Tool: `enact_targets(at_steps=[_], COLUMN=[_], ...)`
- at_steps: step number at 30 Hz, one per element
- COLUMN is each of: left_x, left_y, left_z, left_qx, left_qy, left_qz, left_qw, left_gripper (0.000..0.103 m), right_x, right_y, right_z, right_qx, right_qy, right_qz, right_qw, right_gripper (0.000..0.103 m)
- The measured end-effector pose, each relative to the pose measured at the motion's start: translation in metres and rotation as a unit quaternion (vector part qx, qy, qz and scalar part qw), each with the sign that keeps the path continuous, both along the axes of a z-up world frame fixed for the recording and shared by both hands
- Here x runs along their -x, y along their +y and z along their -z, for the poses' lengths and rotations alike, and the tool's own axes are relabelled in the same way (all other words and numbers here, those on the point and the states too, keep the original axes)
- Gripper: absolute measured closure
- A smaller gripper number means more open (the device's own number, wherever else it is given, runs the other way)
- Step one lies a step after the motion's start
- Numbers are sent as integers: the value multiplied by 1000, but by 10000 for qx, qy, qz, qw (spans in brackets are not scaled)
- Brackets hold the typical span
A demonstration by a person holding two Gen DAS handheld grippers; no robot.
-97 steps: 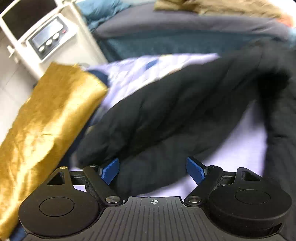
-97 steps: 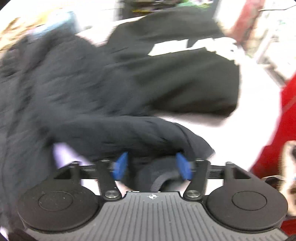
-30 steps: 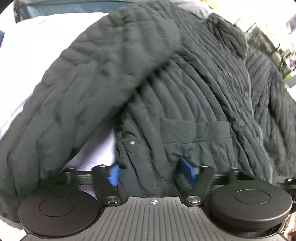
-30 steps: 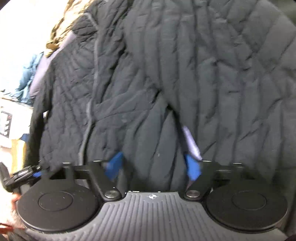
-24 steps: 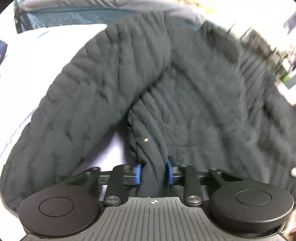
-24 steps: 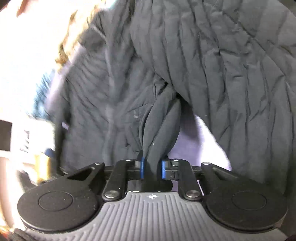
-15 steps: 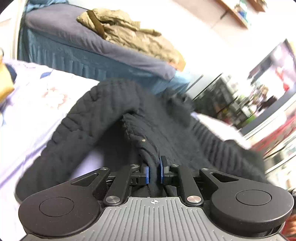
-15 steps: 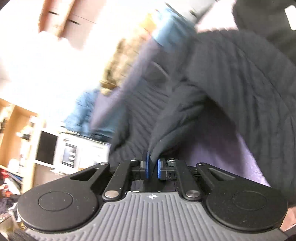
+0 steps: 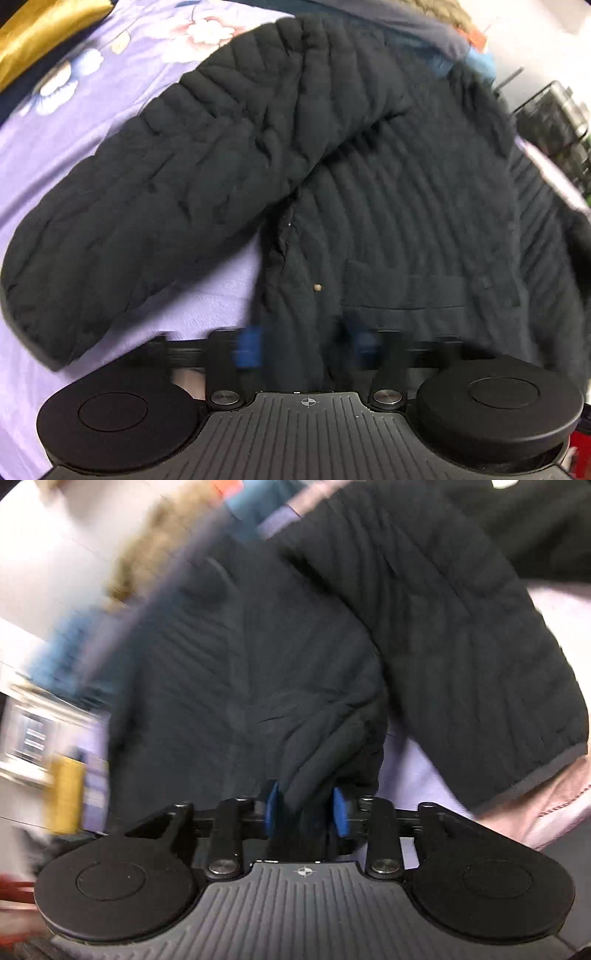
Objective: Fold large clothes
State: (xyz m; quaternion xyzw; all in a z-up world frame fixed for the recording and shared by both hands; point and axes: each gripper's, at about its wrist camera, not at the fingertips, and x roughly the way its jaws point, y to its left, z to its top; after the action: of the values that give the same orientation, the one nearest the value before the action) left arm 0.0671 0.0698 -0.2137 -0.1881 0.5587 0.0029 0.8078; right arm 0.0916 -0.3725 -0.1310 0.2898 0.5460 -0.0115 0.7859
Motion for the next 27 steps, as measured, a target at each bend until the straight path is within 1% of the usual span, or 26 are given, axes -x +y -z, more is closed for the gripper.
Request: enact_targets(at_steps=[1,2,3,4,5,6,7,9,10,11,12,13,14,15,16,17,18,20,22,23,24,25,26,27], left_x=[-2,-4,-5,-6,1,3,2,8,7,6,5,3,4,6,8,12,17,23,27,24,21,15,8,6], left_y=[1,5,7,10,13,14,14,8,4,-1,-3,-3,-1,1,2,4,7,7,5,2,2,1,0,1], left_z=[3,3,5,6,1,0,1,-1,0,1,1,-1,-9,-18,-30,-44,-56,-66,-57,-44,-30,-18,-5,1], left_qx=[-79,-124,-140,-97,-10,66,135,200,182,164,184,212,267,330,306,251,205,120,-92,-269,-356,-367,-393,-389], left_qy=[5,14,19,32,44,54,45,-30,-51,-31,22,43,-9,-113,-226,-336,-430,-458,-267,-145,12,156,370,493], left_qz=[33,53,47,16,-11,-12,36,223,322,395,432,423,455,503,539,611,708,882,904,833,682,539,342,175], left_qw=[10000,9999,9999,9999,10000,10000,9999,9995,9993,9991,9989,9989,9986,9981,9978,9972,9964,9950,9955,9961,9970,9977,9980,9979], left_gripper=[0,0,0,0,0,0,0,0,0,8,12,27,51,52,57,60,60,60,58,51,44,24,1,0], right_x=[-2,-2,-1,2,5,9,13,19,17,18,18,18,15,16,14,13,15,19,24,27,28,29,22,21], right_y=[4,7,10,10,8,4,-1,-13,-12,-14,-14,-12,-12,-9,-8,-6,-4,1,7,11,14,15,20,19], right_z=[14,26,33,35,33,32,31,32,31,33,36,39,44,44,36,27,14,-16,-44,-53,-55,-50,-38,-25], right_qx=[148,324,525,658,632,544,502,461,364,250,207,223,200,112,-64,-180,-180,-1,321,468,506,429,318,241], right_qy=[122,258,374,374,301,228,173,110,129,140,135,125,109,44,-58,-208,-341,-396,-313,-266,-174,7,216,447], right_qz=[-51,-149,-192,-223,-239,-192,-72,219,320,366,358,281,154,53,-4,-26,-113,-367,-715,-917,-1050,-1083,-986,-841], right_qw=[9998,9990,9977,9969,9973,9981,9986,9986,9987,9989,9991,9993,9996,9999,10000,9996,9992,9985,9964,9943,9930,9932,9944,9952], right_gripper=[53,45,41,39,35,26,23,23,23,23,23,33,48,87,89,90,92,92,93,92,92,84,77,60])
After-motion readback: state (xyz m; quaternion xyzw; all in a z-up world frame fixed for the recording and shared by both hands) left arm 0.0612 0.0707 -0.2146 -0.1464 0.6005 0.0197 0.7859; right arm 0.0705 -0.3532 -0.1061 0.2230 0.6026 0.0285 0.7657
